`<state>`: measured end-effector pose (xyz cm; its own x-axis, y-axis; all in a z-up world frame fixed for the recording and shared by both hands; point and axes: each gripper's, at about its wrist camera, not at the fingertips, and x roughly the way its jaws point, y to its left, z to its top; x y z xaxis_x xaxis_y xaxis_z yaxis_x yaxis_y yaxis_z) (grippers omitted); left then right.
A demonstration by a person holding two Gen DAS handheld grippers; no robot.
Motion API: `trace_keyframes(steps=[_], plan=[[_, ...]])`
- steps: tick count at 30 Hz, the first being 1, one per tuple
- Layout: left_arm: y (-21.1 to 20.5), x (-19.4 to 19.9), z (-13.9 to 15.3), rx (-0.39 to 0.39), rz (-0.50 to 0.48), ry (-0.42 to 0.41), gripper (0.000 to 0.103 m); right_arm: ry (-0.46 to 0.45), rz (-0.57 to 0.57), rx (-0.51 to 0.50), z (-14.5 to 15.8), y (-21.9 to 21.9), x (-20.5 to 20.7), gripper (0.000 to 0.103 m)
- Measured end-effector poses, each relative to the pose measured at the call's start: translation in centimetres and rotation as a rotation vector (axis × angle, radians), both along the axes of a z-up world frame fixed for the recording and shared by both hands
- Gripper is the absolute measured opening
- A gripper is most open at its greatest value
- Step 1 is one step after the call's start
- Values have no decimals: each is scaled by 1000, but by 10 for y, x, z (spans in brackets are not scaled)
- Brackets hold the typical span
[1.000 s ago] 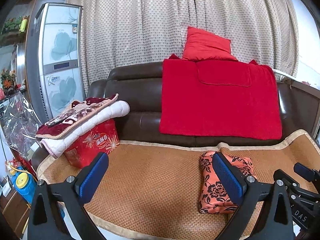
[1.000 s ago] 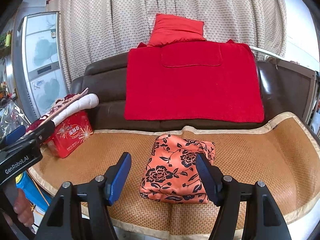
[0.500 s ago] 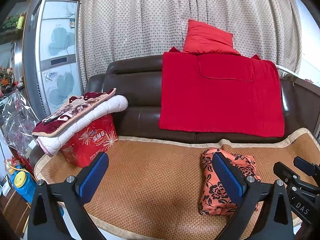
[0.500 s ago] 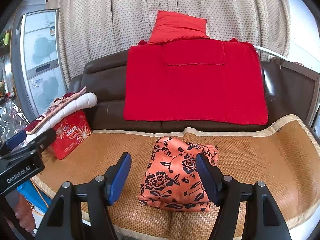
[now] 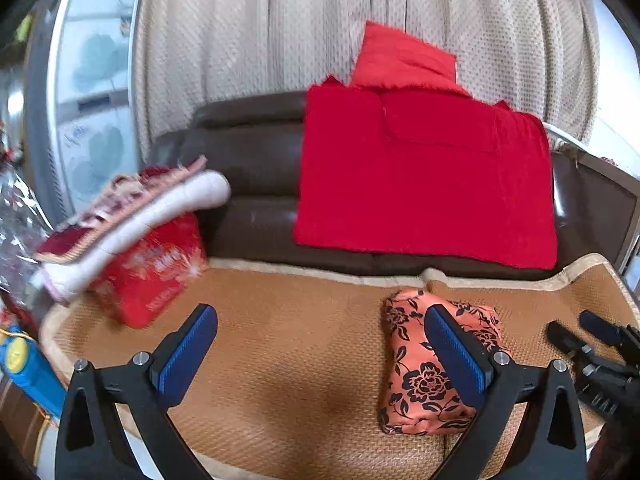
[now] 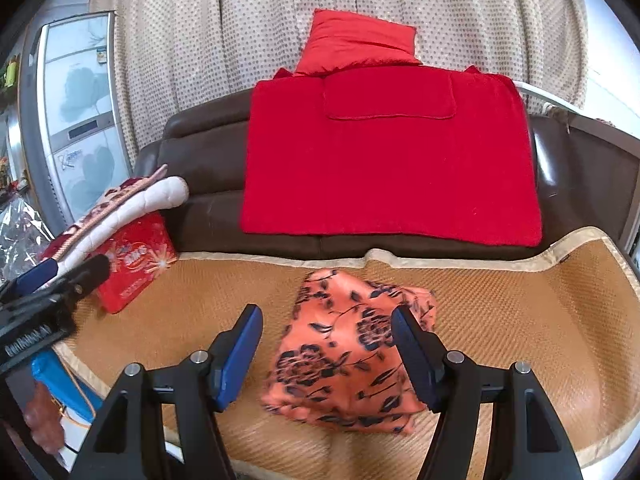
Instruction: Fold small clothes
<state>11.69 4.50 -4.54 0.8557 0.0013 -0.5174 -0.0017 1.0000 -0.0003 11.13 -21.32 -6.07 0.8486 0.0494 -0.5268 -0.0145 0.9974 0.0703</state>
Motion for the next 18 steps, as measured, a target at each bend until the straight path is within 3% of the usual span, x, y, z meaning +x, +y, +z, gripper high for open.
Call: trace_keyframes(steps=[4,8,12,18], plan=[[32,74,-45,-49,65,139,103,46,-106,19,-32,-81,41,78],[85,160,-114,-24,251,286,103,138,-312,-29,-90,-197,85,78],[123,207,-157,78,432,321,103,225,-483,17,-138,-289,109,79],[151,241,-191,41,497,337,103,244,-602,94,-178,-363,135,79]])
